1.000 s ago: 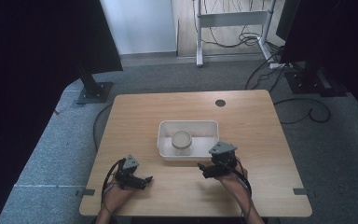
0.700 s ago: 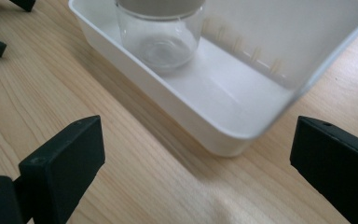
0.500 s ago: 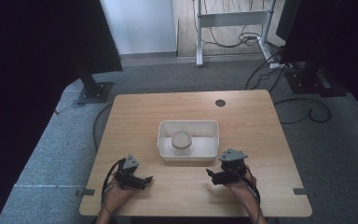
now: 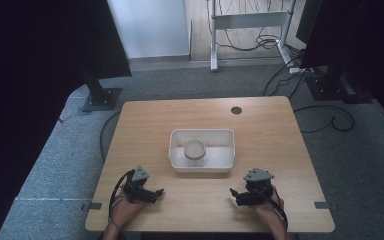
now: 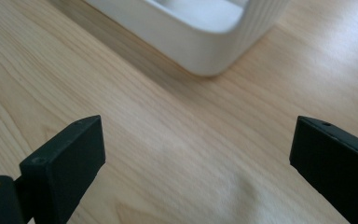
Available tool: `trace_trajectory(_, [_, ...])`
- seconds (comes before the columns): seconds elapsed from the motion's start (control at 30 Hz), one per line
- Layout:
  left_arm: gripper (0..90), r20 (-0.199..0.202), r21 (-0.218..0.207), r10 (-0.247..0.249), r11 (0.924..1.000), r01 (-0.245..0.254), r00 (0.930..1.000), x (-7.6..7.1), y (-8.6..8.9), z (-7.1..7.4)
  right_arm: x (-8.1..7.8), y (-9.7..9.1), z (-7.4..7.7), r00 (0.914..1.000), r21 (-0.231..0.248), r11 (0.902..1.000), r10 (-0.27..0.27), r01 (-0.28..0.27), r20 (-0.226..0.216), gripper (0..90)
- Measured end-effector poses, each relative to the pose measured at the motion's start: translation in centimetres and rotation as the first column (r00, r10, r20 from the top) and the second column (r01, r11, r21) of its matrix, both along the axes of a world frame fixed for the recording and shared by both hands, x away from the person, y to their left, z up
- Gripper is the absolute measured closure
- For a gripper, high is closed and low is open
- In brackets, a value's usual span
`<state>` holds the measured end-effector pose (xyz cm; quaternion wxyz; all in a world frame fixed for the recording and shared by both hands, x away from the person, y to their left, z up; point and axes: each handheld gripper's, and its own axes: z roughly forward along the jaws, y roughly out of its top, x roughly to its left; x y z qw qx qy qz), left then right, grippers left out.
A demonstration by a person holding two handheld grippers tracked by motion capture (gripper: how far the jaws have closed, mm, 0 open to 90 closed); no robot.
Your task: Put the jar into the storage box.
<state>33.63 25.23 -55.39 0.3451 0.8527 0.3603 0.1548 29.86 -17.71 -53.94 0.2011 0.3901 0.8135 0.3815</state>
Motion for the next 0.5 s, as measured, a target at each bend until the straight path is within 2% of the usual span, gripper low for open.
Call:
trace_trajectory(0.23, [0.0,0.000,0.000,0.001,1.0000,-0.001,1.0000,0.0,0.0,0.0,-0.8,-1.0,-0.9,0.9990,-0.024,0.9994,-0.026,0.025,-0.037,3.1])
trace_trajectory(0.5, [0.0,0.000,0.000,0.001,1.0000,-0.001,1.0000,0.0,0.0,0.0,-1.0,-1.2,-1.3,0.9977,-0.046,0.9985,-0.031,0.029,-0.061,3.0])
